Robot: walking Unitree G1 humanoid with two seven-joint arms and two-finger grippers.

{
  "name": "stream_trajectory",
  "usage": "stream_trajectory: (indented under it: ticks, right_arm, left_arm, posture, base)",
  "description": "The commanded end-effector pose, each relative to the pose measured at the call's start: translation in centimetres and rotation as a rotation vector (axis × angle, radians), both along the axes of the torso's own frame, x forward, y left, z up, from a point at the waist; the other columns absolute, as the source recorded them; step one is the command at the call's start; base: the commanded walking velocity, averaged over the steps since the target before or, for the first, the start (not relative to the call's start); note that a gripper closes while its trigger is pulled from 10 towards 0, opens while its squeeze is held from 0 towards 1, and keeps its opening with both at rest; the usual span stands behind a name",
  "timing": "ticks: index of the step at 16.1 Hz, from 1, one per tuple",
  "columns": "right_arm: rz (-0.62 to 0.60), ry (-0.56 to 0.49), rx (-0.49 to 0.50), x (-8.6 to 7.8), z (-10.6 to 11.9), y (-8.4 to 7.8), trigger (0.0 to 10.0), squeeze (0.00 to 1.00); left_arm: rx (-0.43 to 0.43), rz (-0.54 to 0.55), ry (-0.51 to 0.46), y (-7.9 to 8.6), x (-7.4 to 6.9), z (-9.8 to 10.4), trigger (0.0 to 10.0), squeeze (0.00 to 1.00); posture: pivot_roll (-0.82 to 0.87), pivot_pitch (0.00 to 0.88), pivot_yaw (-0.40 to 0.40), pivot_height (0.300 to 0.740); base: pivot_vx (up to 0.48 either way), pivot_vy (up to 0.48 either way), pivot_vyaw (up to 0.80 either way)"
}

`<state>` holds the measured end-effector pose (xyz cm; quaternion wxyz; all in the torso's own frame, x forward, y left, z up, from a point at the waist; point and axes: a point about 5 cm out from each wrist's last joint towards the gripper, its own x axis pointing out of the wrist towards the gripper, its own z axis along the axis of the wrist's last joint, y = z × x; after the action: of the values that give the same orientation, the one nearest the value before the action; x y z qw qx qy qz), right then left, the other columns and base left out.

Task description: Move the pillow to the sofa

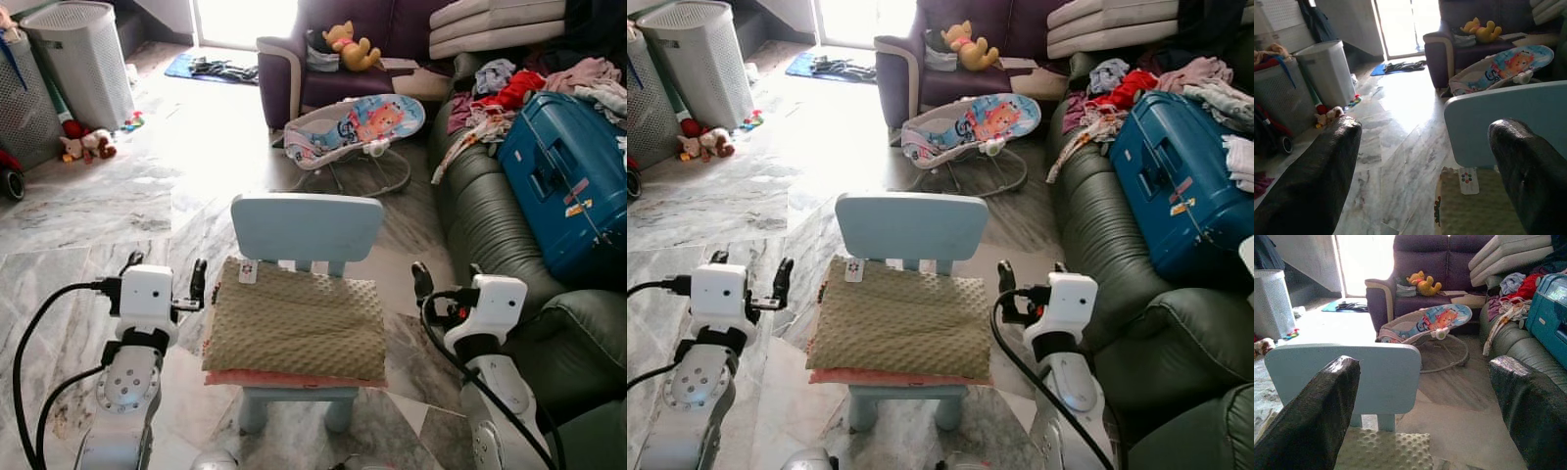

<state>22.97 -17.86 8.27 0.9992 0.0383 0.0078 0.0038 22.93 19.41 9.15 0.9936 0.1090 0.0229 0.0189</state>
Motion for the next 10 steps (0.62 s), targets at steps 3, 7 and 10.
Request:
stream_trajectory:
  ticks: [3, 7, 10]
  right_arm:
    - [-0.002, 0.007, 0.004, 0.16, -0.05, -0.40, 10.0, 0.00]
    - [0.004, 0.007, 0.007, 0.19, -0.03, -0.35, 10.0, 0.00]
    - [0.011, 0.005, 0.012, 0.16, -0.02, -0.30, 10.0, 0.00]
  left_arm:
    - [-0.001, -0.017, 0.015, -0.29, 0.22, -0.22, 10.0, 0.00]
    - [0.002, -0.021, 0.018, -0.36, 0.27, -0.26, 10.0, 0.00]
    - [0.015, -0.012, 0.016, -0.32, 0.21, -0.23, 10.0, 0.00]
  posture:
    - [-0.01, 0.000, -0.063, 0.674]
    - [-0.02, 0.000, -0.063, 0.632]
    - [-0.01, 0.000, -0.064, 0.624]
  base:
    - [0.000, 0.000, 0.00]
    - [0.000, 0.000, 0.00]
    - [0.000, 0.000, 0.00]
